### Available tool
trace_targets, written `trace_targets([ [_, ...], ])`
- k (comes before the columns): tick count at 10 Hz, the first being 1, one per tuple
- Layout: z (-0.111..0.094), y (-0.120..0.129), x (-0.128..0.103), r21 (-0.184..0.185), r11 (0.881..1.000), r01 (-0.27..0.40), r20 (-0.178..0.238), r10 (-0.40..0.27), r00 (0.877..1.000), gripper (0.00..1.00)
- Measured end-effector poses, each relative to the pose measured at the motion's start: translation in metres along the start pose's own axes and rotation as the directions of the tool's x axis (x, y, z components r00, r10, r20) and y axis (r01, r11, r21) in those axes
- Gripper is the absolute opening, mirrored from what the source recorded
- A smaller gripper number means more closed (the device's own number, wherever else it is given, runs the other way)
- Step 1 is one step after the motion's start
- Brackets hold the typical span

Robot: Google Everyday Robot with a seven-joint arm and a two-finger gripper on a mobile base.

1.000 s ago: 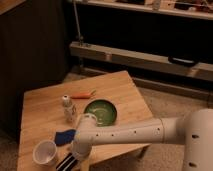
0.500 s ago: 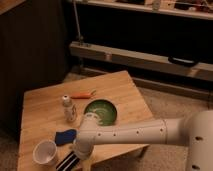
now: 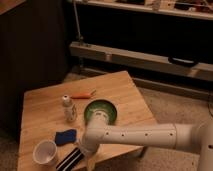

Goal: Place the eraser on the white sponge

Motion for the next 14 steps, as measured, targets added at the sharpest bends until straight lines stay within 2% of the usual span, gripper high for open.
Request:
trace_targets([
  [3,0.003,0.007,0.002,0.017,1.000,0.011,0.002,-0.011,1.000,0.79],
  [4,0.005,0.009,0.002,0.023,1.000,0.012,0.003,-0.012,1.000,0.75],
  [6,0.007,0.013,0.001,0.030,1.000,0.010,0.007,-0.010,1.000,0.59],
  [14,0.014,0.016,-0.002,0.042,0.999,0.006,0.008,-0.006,1.000,0.58],
])
